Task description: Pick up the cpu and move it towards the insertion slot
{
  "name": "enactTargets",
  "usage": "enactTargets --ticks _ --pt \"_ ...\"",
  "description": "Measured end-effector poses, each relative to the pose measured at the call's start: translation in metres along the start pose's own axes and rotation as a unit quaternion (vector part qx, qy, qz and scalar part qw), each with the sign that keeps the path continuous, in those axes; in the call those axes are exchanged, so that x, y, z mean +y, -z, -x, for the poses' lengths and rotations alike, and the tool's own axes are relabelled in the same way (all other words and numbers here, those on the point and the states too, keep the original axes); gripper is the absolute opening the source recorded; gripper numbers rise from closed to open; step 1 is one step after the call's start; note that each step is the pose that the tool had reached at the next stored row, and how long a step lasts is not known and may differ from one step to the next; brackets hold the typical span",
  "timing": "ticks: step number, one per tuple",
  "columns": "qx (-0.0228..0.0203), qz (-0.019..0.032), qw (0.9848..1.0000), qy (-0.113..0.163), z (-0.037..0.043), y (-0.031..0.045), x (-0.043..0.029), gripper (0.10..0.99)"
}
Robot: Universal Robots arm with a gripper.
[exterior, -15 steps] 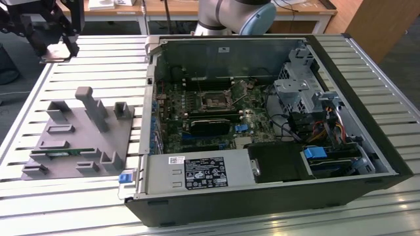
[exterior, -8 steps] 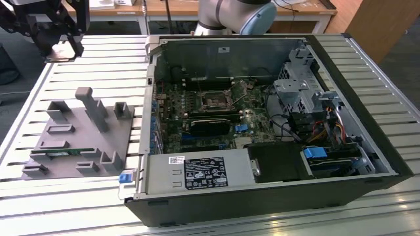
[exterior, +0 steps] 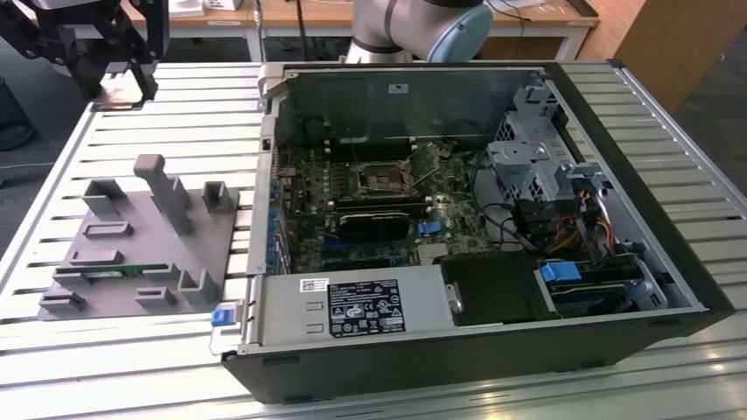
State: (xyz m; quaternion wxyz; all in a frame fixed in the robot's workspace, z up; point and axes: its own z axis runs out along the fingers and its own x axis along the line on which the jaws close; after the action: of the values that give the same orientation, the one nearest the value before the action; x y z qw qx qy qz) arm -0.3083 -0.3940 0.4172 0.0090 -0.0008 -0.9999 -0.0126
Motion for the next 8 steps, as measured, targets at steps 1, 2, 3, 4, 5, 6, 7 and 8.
enactTargets --ticks 1,2,3,4,5,6,7,8 --pt "0.0001 -0.0001 1.0000 0.000 0.0012 0.0001 0.0000 0.541" --pt "0.0001 -0.0001 1.0000 0.000 0.0023 0.0001 0.0001 0.541" --pt "0.0000 0.0000 1.0000 0.000 0.0034 0.0001 0.0001 0.541" --pt "0.0001 0.0000 1.0000 0.000 0.0044 0.0002 0.0002 0.541" --pt "0.0000 -0.0001 1.0000 0.000 0.0053 0.0002 0.0002 0.541" --pt "0.0000 -0.0001 1.0000 0.000 0.0060 0.0002 0.0002 0.541" --pt "0.0000 0.0000 1.0000 0.000 0.0069 0.0002 0.0002 0.541" --pt "0.0001 -0.0001 1.0000 0.000 0.0077 0.0002 0.0002 0.541"
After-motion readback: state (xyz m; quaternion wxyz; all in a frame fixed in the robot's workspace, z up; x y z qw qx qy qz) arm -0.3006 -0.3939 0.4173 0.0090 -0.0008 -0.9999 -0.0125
